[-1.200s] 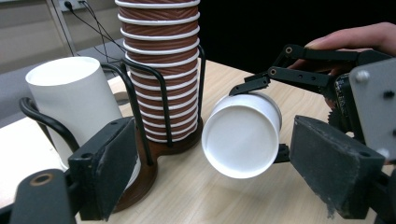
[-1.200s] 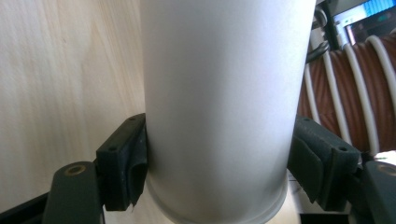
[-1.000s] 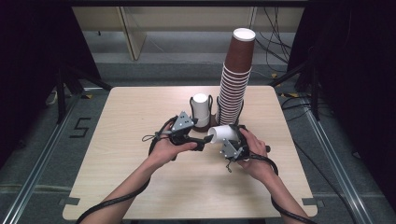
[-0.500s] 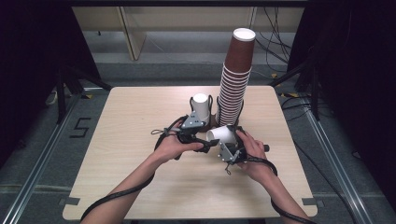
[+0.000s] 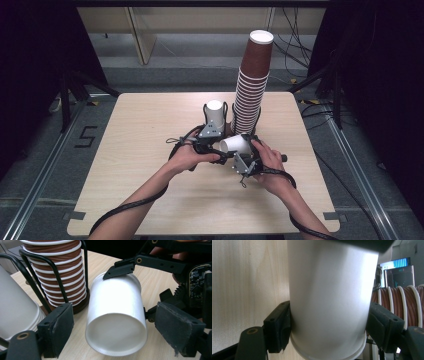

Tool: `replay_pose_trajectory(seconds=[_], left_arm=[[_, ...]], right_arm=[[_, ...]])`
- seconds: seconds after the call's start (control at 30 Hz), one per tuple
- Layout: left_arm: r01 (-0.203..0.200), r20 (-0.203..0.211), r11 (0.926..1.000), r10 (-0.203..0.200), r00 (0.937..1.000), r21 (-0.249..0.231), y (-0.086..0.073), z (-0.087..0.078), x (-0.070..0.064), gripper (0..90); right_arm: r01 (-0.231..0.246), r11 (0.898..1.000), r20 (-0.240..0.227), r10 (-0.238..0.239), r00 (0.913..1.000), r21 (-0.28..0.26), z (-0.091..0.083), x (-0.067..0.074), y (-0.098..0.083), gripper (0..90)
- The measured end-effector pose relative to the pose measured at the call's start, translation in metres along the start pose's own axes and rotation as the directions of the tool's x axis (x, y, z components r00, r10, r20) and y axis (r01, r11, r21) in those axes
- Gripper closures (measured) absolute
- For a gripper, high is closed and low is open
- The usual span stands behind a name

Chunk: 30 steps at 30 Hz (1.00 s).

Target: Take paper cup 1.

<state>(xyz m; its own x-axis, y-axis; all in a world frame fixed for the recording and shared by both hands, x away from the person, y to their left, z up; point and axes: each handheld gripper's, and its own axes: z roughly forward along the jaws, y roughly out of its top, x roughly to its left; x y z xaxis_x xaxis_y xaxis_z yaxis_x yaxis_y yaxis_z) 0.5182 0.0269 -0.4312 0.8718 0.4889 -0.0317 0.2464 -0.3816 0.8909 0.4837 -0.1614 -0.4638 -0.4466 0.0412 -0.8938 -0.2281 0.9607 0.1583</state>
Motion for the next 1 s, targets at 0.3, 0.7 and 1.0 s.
replay_pose_trajectory(seconds=[0.3,0.7,1.0], left_arm=[[-0.001,-0.001,0.9999,0.001,1.0000,0.015,-0.0033,0.0041,0.0004,21.2],[-0.010,0.002,0.9998,0.010,0.9999,0.017,-0.0037,0.0071,-0.0005,25.2],[-0.006,0.002,0.9998,0.006,1.0000,0.016,-0.0029,0.0080,-0.0005,26.5]], right_arm=[[-0.043,0.999,0.015,0.043,0.9990,0.002,-0.0012,0.0021,0.0045,27.1],[-0.042,0.999,0.022,0.043,0.9988,-0.012,-0.0030,-0.0003,0.0088,27.1],[0.001,1.000,0.027,-0.001,0.9996,-0.025,-0.0022,-0.0030,0.0089,27.2]])
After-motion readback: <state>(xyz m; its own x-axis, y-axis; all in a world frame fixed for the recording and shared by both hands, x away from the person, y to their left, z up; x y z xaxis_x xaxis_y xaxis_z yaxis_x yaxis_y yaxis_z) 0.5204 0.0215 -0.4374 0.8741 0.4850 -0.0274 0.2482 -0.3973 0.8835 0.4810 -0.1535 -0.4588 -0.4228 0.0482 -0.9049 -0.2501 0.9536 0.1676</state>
